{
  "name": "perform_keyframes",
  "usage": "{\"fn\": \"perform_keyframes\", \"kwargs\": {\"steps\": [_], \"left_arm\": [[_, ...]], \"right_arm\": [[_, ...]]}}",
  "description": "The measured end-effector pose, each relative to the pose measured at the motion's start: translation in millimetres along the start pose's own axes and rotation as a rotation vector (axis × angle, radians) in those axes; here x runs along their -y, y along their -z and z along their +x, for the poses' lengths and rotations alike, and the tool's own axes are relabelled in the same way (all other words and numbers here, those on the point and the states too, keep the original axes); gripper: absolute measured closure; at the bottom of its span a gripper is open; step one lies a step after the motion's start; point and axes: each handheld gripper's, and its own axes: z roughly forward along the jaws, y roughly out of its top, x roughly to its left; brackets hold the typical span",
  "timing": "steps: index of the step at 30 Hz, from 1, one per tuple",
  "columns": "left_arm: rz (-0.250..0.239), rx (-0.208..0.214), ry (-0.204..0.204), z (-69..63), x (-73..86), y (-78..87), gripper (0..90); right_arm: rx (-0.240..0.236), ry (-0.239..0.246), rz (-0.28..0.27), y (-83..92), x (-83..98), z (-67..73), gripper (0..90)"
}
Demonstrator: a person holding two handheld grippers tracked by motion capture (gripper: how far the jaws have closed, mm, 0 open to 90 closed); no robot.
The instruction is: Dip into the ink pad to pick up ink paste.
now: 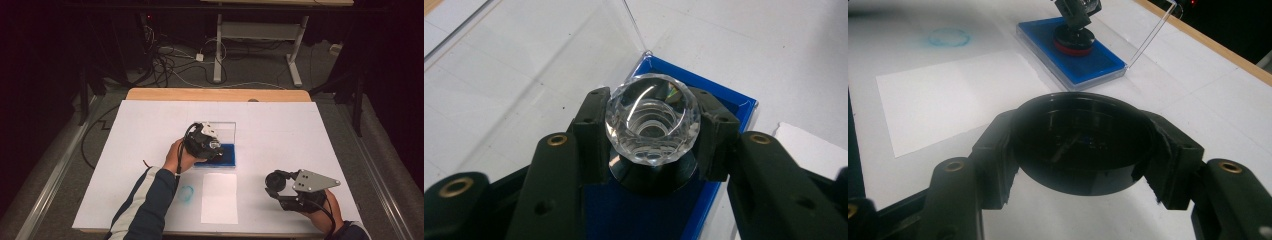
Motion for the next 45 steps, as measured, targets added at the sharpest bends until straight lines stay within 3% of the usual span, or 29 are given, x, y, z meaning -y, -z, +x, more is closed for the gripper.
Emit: {"fn": "perform_keyframes", "kwargs": {"steps": [19,37,45], "left_arm": [[0.04,0.002,-0.005,0.2,-3.9,1.4,54.3],[0.035,-0.01,-0.004,-1.2,-4.4,1.6,54.2],[0.023,-0.028,-0.008,-0.1,-4.6,9.7,54.2]], "right_arm": [[0.0,-0.002,0.001,0.2,0.1,-0.3,38.4],[0.002,-0.003,-0.001,0.6,0.4,-1.1,38.5],[0.01,-0.006,-0.009,1.3,0.5,-2.0,38.5]]}}
